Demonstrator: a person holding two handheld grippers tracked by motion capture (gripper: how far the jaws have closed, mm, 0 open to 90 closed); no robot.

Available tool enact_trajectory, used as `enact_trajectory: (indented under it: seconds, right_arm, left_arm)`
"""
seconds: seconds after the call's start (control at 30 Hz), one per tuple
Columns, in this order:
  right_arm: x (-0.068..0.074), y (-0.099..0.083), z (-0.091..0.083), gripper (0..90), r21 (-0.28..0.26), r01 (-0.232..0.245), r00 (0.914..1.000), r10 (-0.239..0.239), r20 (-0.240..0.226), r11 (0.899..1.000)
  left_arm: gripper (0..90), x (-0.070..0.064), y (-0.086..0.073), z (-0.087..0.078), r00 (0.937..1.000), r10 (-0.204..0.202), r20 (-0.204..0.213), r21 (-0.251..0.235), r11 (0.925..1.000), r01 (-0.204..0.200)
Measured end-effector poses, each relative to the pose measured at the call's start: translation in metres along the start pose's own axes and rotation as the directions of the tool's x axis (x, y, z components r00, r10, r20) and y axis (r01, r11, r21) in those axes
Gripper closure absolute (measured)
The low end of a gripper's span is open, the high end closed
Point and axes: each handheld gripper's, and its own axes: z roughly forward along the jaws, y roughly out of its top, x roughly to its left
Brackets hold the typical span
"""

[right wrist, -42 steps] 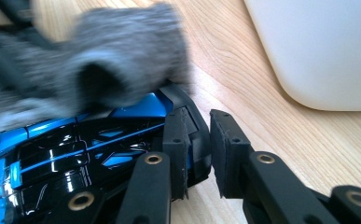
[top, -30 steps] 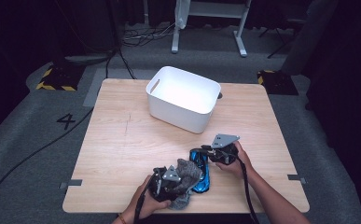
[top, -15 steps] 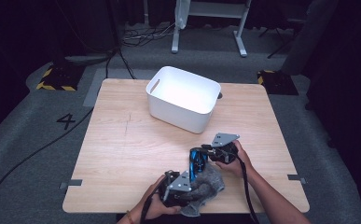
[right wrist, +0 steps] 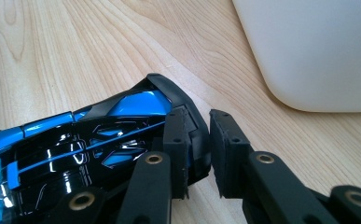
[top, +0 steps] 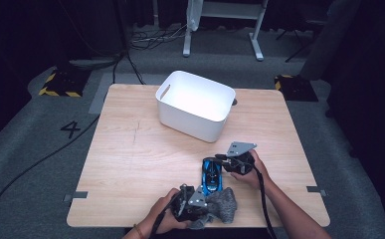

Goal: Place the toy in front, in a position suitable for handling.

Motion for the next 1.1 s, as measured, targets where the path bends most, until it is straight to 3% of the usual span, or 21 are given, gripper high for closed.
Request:
enact_trajectory:
  seconds: [0.17, 0.27, 0.33, 0.43, 0.5, 0.6, 0.67, 0.7, 0.77, 0.83, 0.97, 1.1]
  right_arm:
    - [-0.001, -0.002, 0.0, 77.7, -0.014, -0.016, 0.9998, 0.016, -0.01, 1.0]
    - [-0.001, -0.002, 0.0, 77.7, -0.012, -0.014, 0.9999, 0.014, -0.007, 1.0]
    - [-0.001, -0.002, 0.0, 77.5, -0.011, -0.014, 0.9999, 0.014, -0.009, 1.0]
    - [0.003, 0.001, -0.002, 57.1, 0.003, -0.003, 0.9995, 0.002, 0.032, 1.0]
    - [0.006, 0.002, -0.006, 47.0, 0.014, 0.01, 0.9991, -0.01, 0.041, 1.0]
    - [0.01, 0.002, -0.02, 38.0, -0.016, -0.024, 0.9986, 0.025, 0.047, 1.0]
    - [0.012, -0.001, -0.032, 33.3, -0.031, -0.061, 0.9976, 0.062, 0.032, 0.998]
    - [0.013, -0.004, -0.037, 33.0, -0.033, -0.062, 0.9975, 0.064, 0.032, 0.998]
    - [0.016, -0.013, -0.045, 32.9, -0.011, -0.07, 0.9974, 0.071, 0.015, 0.997]
    - [0.017, -0.021, -0.048, 34.4, 0.028, -0.066, 0.9975, 0.065, 0.029, 0.997]
    - [0.014, -0.038, -0.05, 40.4, 0.081, -0.08, 0.9955, 0.075, 0.058, 0.994]
    - [0.011, -0.048, -0.05, 44.6, 0.092, -0.104, 0.9946, 0.103, 0.018, 0.99]
  left_arm:
    - [77.5, 0.017, -0.024, -0.022, 0.9971, -0.058, -0.05, 0.004, 0.9983, 0.058]
    - [77.5, 0.032, -0.036, -0.034, 0.9874, -0.122, -0.101, -0.017, 0.9925, 0.121]
    - [77.4, 0.043, -0.042, -0.039, 0.9772, -0.159, -0.141, -0.031, 0.9873, 0.156]
    - [77.3, 0.057, -0.044, -0.045, 0.9624, -0.19, -0.194, -0.045, 0.9818, 0.185]
    - [77.2, 0.064, -0.043, -0.047, 0.9586, -0.207, -0.195, -0.06, 0.9781, 0.199]
    - [77.1, 0.063, -0.039, -0.043, 0.9655, -0.195, -0.173, -0.058, 0.9805, 0.188]
    - [77.1, 0.057, -0.037, -0.039, 0.9765, -0.169, -0.134, -0.055, 0.9851, 0.163]
    - [77.1, 0.054, -0.036, -0.037, 0.979, -0.161, -0.125, -0.054, 0.9864, 0.155]
    - [77.1, 0.048, -0.033, -0.035, 0.9847, -0.141, -0.103, -0.045, 0.9895, 0.137]
    - [77.1, 0.043, -0.031, -0.032, 0.9901, -0.118, -0.076, -0.034, 0.9927, 0.116]
    - [77.1, 0.034, -0.022, -0.021, 0.9942, -0.102, -0.034, -0.035, 0.9943, 0.101]
    - [76.9, 0.029, -0.007, -0.004, 0.9952, -0.095, -0.023, -0.051, 0.9943, 0.094]
